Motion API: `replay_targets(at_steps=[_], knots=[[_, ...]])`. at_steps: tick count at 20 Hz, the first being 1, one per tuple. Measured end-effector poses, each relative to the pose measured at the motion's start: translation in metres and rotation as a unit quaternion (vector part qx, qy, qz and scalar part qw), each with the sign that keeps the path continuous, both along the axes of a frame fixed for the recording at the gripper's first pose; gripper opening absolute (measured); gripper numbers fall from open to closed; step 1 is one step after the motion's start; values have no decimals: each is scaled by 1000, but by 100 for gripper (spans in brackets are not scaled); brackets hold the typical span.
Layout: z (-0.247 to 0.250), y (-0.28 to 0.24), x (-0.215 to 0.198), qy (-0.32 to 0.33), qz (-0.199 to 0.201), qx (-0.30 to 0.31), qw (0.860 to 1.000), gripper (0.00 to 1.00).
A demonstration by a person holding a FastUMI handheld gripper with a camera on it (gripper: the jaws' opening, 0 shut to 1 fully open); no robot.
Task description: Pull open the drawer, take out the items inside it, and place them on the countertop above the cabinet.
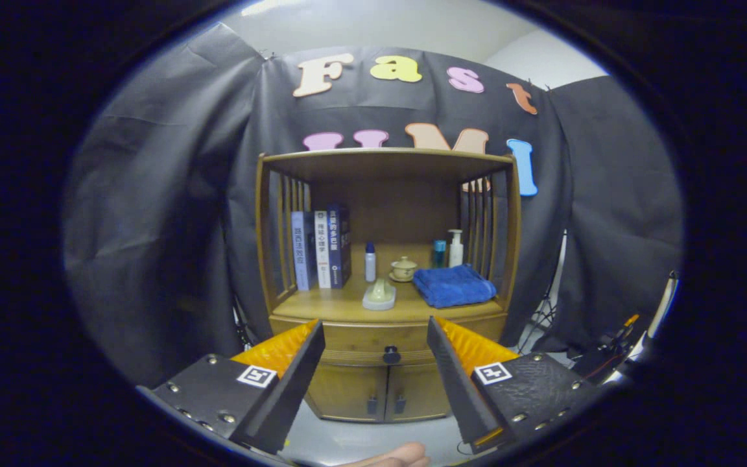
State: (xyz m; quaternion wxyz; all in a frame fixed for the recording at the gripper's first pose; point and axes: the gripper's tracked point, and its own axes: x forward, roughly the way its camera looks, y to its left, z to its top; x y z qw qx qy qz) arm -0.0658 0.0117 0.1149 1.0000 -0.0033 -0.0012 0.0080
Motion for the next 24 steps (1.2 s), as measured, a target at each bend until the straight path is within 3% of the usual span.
replay_targets(at_steps=[3, 6, 17, 24], knots=[[-10, -7, -1, -1, -7, 18, 1000, 96], [-4, 3, 0, -11, 18, 43, 999, 96], [-6, -22, -8, -21, -29, 28, 999, 96], [-7, -23, -9, -16, -32, 21, 999, 97]])
